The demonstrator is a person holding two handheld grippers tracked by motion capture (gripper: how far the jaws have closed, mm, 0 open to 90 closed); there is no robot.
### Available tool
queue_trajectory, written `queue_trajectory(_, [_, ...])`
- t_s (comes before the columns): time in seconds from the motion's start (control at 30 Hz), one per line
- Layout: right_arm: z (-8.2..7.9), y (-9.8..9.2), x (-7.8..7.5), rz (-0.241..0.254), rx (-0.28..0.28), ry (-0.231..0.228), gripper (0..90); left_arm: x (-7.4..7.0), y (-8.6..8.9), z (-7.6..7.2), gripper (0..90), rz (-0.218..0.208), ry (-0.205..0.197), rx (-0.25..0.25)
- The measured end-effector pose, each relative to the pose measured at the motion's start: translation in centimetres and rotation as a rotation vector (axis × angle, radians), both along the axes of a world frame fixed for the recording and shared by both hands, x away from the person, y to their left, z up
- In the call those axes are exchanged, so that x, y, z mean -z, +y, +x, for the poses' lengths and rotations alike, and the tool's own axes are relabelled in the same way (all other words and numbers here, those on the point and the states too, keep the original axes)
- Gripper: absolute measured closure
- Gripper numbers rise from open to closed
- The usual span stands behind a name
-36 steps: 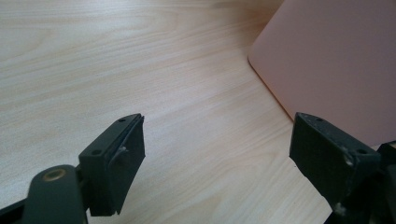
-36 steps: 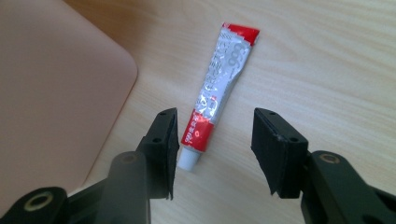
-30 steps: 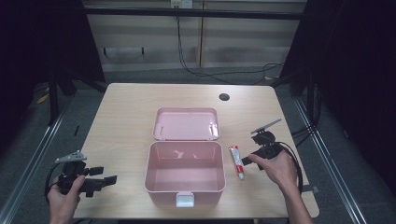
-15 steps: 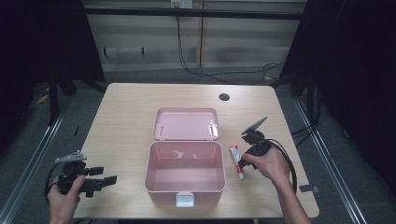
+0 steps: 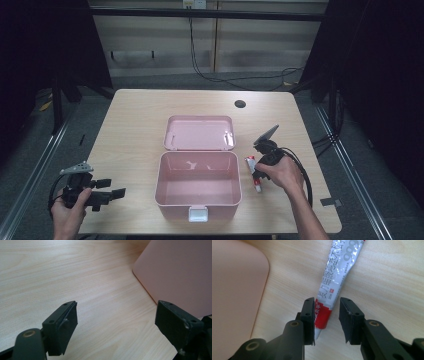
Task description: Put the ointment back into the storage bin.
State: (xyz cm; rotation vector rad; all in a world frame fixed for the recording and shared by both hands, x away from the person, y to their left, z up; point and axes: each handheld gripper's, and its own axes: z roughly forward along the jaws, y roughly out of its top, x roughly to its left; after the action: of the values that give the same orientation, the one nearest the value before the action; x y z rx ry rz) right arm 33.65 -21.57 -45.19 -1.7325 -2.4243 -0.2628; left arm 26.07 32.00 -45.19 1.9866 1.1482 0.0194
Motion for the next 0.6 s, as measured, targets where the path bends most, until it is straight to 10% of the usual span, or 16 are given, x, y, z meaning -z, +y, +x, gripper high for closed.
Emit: queue_trajectory(0.6, [0.9,1.1,1.3,-0.049,-0.014,0.023,68.0,0.0,0.0,0.0,18.1,-0.004,0.0,-0.007])
